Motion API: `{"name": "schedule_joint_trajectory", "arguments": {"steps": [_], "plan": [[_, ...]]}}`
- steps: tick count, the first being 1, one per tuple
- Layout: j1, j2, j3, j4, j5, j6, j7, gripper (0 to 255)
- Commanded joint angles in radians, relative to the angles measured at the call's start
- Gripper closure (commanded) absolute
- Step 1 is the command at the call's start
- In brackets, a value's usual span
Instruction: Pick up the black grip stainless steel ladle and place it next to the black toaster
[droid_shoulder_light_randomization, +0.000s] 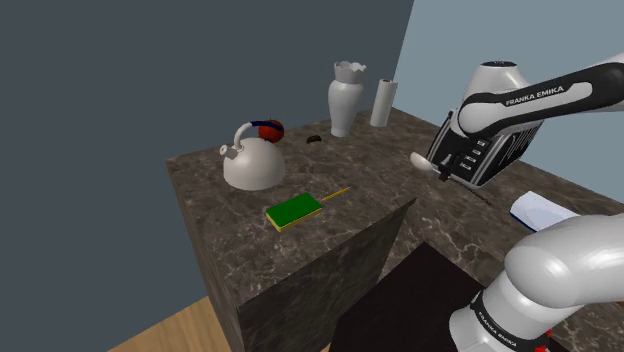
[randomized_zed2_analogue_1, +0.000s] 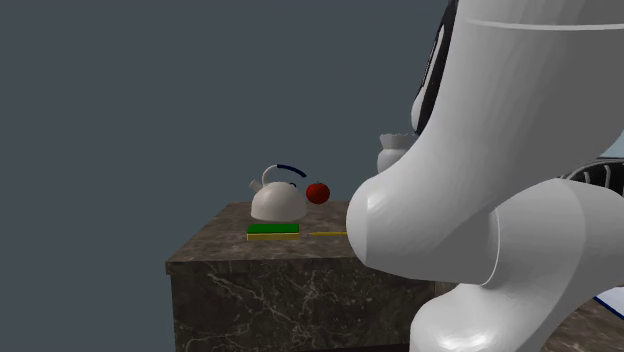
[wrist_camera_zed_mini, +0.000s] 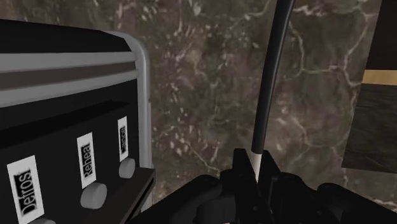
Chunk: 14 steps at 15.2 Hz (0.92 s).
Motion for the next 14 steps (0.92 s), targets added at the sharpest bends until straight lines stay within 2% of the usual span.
{"name": "schedule_joint_trajectory", "arguments": {"steps": [1, 5, 12, 13, 14], "plan": [[-0.001, 0.016, -0.005, -0.015, -0.005, 0.032, 0.003, 255], [-0.003, 0.062, -0.017, -0.044, -0.016, 0.105, 0.010, 255], [-0.003, 0.062, -0.017, -0.044, -0.016, 0.105, 0.010, 255], [-0.003, 0.062, -0.017, -0.044, -0.016, 0.105, 0.010, 0], [-0.003, 0.062, -0.017, -0.044, -0.016, 0.105, 0.010, 0]]}}
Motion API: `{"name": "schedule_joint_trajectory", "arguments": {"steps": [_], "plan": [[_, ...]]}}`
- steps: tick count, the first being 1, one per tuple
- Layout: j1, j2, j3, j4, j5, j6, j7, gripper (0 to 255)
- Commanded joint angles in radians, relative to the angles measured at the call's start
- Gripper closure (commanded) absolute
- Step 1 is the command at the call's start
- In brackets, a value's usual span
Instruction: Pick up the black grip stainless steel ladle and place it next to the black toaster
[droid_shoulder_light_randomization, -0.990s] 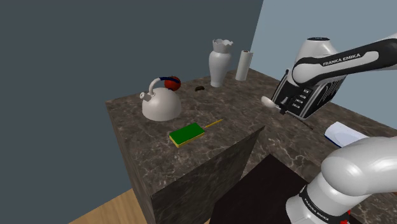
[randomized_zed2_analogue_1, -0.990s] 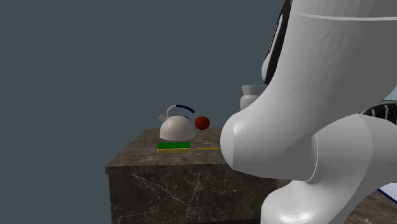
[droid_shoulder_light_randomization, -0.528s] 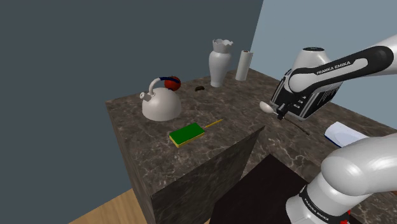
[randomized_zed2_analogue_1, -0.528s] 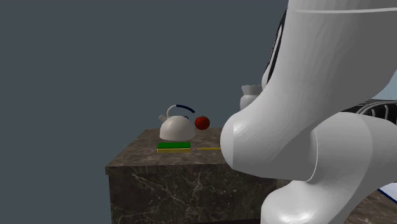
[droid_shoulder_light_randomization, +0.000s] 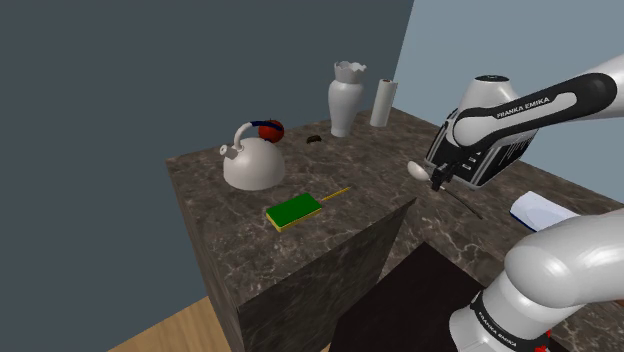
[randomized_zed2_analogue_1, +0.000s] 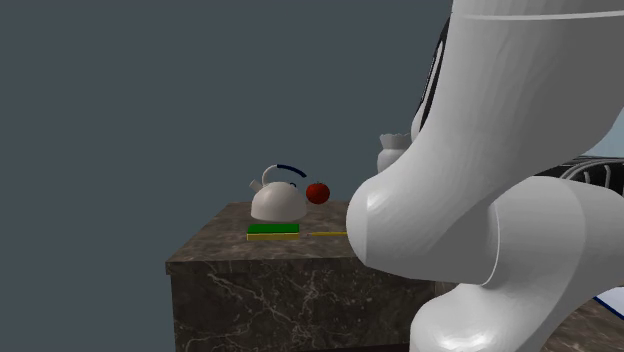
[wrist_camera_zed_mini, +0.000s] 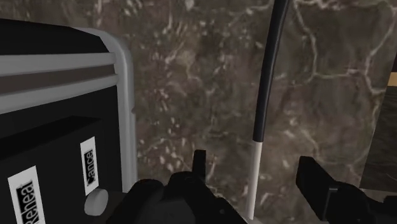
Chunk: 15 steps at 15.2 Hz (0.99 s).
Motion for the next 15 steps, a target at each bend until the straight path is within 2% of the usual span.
{"name": "schedule_joint_trajectory", "arguments": {"steps": [1, 4, 8, 15], "plan": [[0.000, 0.000, 0.000, 0.000, 0.000, 0.000, 0.000, 0], [0.000, 0.000, 0.000, 0.000, 0.000, 0.000, 0.000, 0], [0.007, -0.107, 0.035, 0.060, 0.026, -0.168, -0.005, 0], [0.007, -0.107, 0.036, 0.060, 0.026, -0.168, -0.005, 0]]}}
